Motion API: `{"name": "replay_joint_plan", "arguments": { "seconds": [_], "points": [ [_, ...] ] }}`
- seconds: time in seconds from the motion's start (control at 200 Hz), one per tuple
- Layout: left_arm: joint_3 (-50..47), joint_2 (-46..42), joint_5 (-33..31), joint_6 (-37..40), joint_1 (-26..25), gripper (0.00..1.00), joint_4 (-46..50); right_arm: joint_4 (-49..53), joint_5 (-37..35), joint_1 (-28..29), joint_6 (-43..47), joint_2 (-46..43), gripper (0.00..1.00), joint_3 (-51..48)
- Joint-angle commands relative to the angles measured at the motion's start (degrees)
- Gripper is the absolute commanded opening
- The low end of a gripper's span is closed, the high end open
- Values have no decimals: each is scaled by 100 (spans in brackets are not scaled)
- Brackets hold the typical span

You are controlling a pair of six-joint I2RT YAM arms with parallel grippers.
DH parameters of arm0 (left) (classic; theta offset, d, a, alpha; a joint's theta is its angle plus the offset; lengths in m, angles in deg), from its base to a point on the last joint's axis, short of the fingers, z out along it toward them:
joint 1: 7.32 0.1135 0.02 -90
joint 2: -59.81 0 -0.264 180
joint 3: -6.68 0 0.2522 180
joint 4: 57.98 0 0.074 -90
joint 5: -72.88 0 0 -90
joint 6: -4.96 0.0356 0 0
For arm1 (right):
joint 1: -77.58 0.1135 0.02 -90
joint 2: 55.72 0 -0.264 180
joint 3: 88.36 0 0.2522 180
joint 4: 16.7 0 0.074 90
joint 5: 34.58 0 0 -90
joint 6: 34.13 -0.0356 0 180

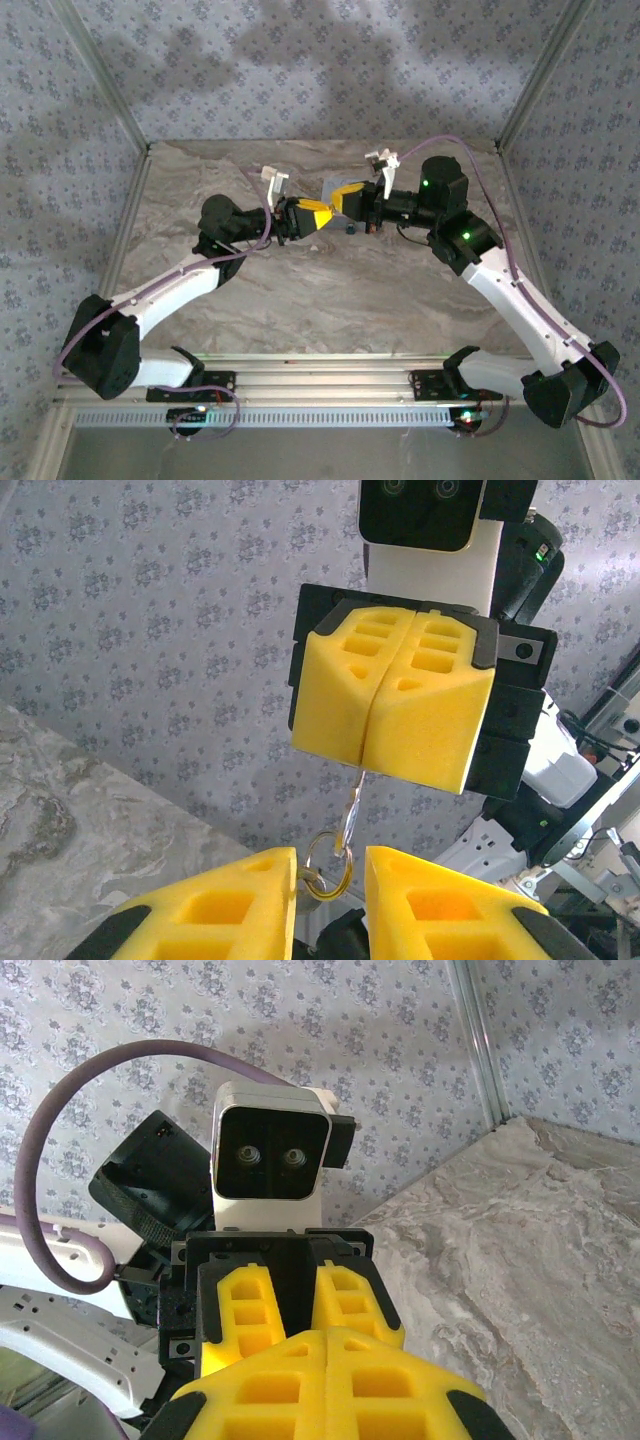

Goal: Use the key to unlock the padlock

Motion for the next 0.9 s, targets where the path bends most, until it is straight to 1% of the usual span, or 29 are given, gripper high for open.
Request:
{"name": "replay_joint_plan", "arguments": {
  "seconds": [0.0, 0.24, 0.44, 0.545, 0.7, 0.894],
  "points": [
    [201, 15, 42, -20, -43, 25, -280, -148, 117, 51, -55, -32, 0, -6],
    [236, 20, 3, -2, -55, 28, -238, -149, 139, 100, -46, 21, 0, -6],
    [233, -2, 3, 32, -56, 28, -183, -172, 139, 108, -37, 47, 0, -6],
    [248, -6, -6, 66, -54, 22, -157, -174, 165, 109, -36, 72, 0, -6],
    [203, -105, -111, 256, -50, 0, 43, -183, 183, 108, -37, 91, 0, -6],
    [129, -276, -147, 572, -48, 0, 398, -195, 148, 105, -40, 91, 0, -6]
  ]
}}
